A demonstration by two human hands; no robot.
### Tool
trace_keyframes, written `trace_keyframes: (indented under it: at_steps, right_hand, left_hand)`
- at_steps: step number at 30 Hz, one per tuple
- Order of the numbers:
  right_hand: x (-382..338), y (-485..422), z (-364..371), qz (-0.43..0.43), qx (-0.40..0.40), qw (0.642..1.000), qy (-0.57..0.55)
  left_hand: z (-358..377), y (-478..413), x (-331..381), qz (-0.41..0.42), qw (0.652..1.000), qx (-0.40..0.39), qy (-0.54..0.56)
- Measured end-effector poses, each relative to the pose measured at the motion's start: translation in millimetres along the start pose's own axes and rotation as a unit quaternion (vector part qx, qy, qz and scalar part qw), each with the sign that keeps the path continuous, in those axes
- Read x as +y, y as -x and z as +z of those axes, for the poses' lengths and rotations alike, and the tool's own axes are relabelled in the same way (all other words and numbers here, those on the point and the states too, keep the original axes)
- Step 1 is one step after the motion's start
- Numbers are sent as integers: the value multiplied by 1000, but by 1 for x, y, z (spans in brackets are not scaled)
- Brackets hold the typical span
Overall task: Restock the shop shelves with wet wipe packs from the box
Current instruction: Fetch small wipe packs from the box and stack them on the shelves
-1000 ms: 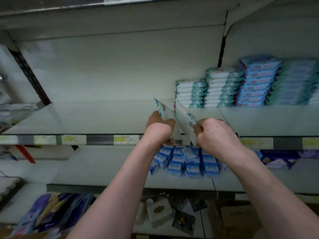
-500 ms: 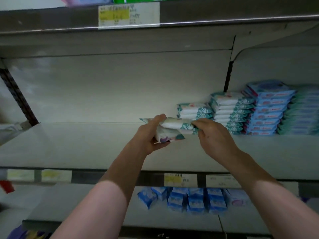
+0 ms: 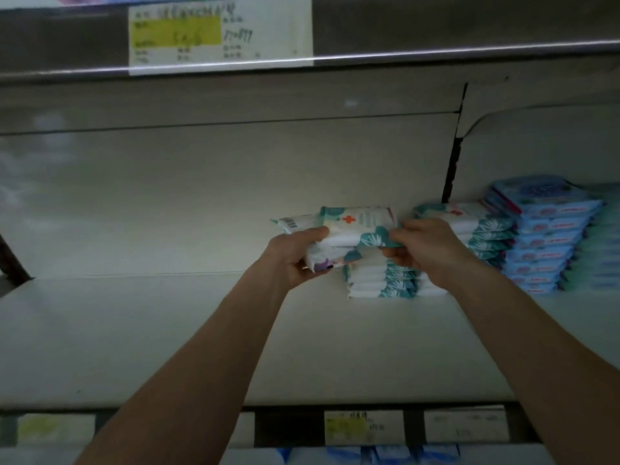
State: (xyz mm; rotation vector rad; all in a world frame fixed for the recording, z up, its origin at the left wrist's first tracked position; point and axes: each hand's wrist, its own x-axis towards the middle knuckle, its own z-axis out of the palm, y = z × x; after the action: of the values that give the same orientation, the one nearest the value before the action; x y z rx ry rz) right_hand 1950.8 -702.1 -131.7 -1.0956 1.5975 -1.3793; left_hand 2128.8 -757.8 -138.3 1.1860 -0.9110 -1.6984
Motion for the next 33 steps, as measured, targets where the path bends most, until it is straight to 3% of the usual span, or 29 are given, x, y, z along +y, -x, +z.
trace_keyframes:
  at_steps: [3,6,12,15,19,20,22,25,27,30,33]
  right_hand:
    - [-6,-25,-13,-43,31,973,224]
    - [-15,-39,-22,-66,46,890,449]
    - [-12,-54,-20,-136,51,797,586]
    - [-5,-57,-18,-251,63,754,603]
    - [2,-61,-18,-261,49,744,613]
    - [2,-61,-17,-268,33,724,635]
    - [2,-67,-24,-323,58,725,606]
    - [2,-66,-24,-308,110,716,617]
    - [-1,-58,-19,-292,49,698,652]
    - [9,-55,-9,-290,-43,713,637]
    - [4,-57,-11,-241,-68,729,637]
  left_hand:
    - [13,-8,6,26,997,12,-65]
    - [33,-14,11,58,990,36,-127]
    - [60,-24,15,106,959,90,-248]
    - [66,-25,19,114,946,102,-286]
    - [59,-23,22,104,951,98,-275]
    - [56,-22,23,103,952,100,-272]
    - [47,-18,27,98,954,105,-262]
    - [34,-10,35,81,962,108,-236]
    - [28,-4,38,67,971,93,-209]
    - [25,4,39,53,981,71,-172]
    - [28,7,37,121,961,70,-238]
